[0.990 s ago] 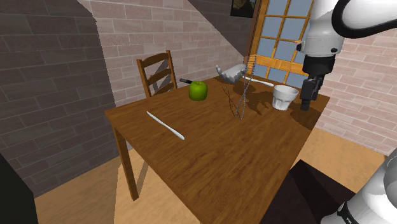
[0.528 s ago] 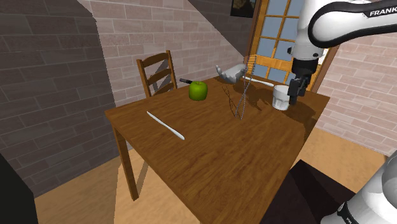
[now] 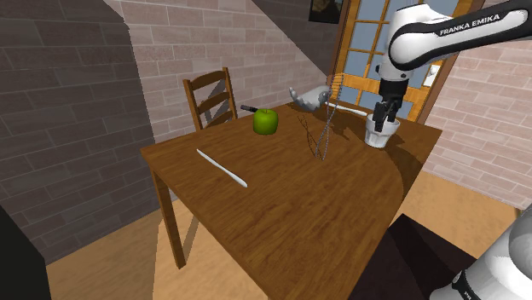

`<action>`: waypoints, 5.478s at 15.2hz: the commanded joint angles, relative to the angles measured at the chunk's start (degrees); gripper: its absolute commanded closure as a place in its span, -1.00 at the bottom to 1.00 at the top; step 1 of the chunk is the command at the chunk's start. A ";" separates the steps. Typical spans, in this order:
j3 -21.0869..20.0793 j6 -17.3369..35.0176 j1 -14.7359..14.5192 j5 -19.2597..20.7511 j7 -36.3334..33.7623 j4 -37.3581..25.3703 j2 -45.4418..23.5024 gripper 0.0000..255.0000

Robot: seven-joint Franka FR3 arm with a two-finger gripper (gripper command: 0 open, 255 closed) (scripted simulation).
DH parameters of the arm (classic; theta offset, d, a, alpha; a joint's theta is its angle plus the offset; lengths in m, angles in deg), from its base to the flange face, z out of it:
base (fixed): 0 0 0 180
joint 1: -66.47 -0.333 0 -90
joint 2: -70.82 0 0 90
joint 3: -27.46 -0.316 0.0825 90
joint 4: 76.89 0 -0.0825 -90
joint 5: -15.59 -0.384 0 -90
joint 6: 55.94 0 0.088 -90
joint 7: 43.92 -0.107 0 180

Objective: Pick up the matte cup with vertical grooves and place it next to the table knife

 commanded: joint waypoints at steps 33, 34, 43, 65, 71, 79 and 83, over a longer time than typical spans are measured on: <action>5.09 12.35 2.95 -0.51 4.57 -7.39 -16.05 1.00; 5.05 11.59 2.92 -0.52 4.66 -7.87 -15.77 1.00; 4.76 4.83 2.72 -0.71 5.57 -12.78 -13.84 1.00; 4.23 -11.81 2.33 -1.53 8.29 -29.19 -13.41 1.00; 1.89 -14.44 0.43 -1.77 4.53 -31.19 -13.54 1.00; -4.00 -17.16 -4.54 -2.69 -5.92 -34.05 -15.70 1.00; -6.72 -18.75 -7.04 -3.18 -10.92 -37.21 -18.19 1.00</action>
